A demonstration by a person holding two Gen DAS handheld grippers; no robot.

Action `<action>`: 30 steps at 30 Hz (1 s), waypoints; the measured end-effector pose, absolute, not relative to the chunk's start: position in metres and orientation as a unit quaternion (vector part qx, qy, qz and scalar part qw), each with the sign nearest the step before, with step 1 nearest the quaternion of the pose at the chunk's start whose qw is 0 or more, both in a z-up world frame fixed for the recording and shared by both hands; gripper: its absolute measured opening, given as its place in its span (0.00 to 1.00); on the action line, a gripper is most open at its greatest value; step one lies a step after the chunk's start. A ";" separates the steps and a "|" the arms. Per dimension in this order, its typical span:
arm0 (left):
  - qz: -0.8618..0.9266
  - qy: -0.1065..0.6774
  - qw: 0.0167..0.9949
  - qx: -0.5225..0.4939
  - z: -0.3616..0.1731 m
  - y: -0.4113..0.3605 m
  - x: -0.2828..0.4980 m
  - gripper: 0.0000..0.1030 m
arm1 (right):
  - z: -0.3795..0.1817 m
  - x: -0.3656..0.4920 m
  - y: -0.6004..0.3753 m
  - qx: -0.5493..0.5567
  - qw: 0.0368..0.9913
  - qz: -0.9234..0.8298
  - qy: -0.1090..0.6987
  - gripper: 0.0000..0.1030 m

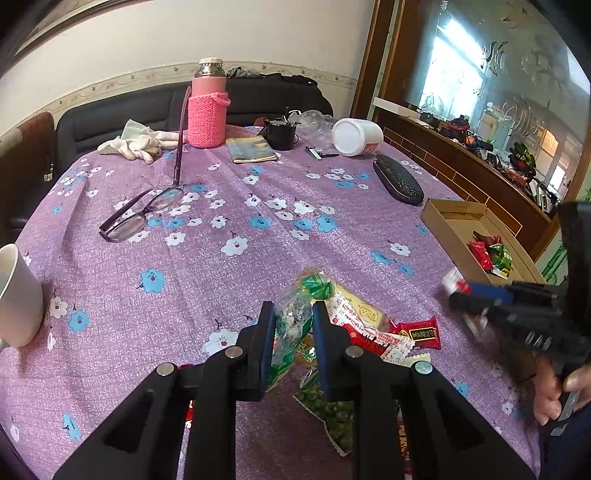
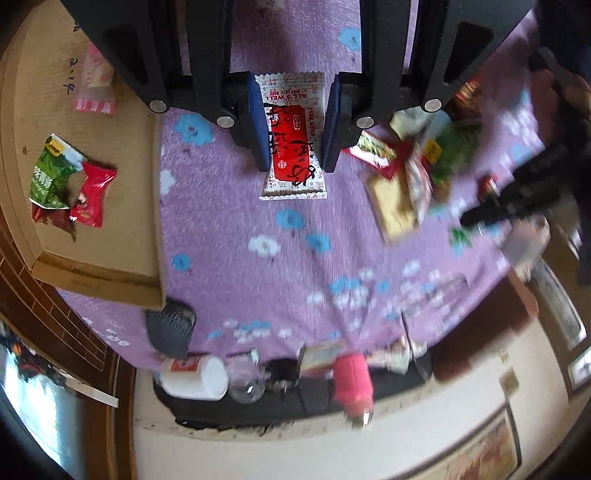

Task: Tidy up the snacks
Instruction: 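Lift both held snacks and carry them over the cardboard tray, then open the left gripper to drop the clear green bag while the right drops the ALL IS WELL packet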

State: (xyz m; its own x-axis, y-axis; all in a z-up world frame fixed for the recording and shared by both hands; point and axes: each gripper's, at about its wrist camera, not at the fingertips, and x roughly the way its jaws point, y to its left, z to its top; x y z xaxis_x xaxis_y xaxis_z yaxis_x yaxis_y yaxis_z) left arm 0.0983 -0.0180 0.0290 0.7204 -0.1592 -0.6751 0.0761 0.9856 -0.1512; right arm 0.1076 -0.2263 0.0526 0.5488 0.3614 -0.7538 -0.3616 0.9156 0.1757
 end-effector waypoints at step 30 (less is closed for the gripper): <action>-0.245 0.401 0.881 -0.054 0.042 -0.265 0.119 0.19 | 0.066 0.135 -0.448 0.315 0.860 -0.008 0.401 0.28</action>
